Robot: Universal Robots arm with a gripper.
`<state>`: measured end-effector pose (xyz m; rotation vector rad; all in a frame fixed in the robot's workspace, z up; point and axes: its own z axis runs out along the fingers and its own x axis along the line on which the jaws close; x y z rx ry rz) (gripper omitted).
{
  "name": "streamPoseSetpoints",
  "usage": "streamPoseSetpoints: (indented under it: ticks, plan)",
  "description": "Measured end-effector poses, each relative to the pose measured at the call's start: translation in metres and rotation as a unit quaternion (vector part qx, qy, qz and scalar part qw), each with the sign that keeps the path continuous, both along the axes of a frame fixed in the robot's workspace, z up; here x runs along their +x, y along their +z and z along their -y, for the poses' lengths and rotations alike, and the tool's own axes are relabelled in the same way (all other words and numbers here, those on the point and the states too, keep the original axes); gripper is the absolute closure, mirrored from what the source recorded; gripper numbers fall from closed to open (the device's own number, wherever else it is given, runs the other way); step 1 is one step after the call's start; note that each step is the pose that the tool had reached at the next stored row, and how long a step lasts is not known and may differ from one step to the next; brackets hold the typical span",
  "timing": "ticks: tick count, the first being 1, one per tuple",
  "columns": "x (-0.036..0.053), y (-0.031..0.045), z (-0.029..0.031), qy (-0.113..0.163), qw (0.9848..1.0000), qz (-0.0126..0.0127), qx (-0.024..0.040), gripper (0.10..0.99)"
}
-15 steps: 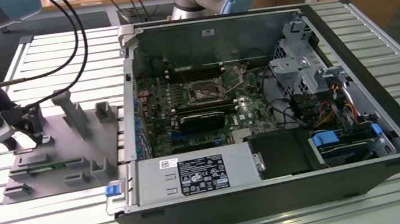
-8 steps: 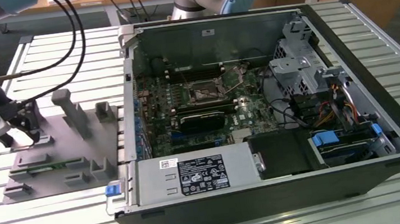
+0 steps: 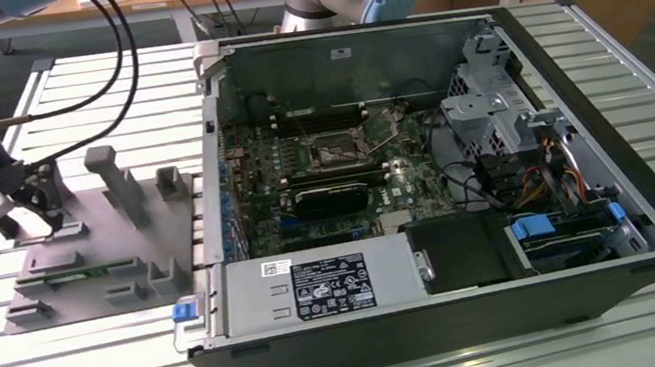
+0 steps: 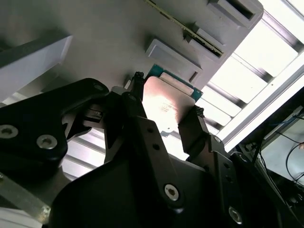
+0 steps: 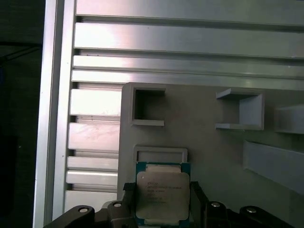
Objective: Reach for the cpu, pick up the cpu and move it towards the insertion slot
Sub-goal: 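Pick up the cpu and move it towards the insertion slot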
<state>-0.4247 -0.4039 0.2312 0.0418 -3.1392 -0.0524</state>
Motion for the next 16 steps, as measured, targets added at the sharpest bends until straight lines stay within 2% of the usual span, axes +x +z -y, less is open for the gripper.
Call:
streamPoseSetpoints:
  ticks: [16]
  plan:
    - [0.0,0.0073,0.0,0.0,1.0,0.0,0.0,0.545]
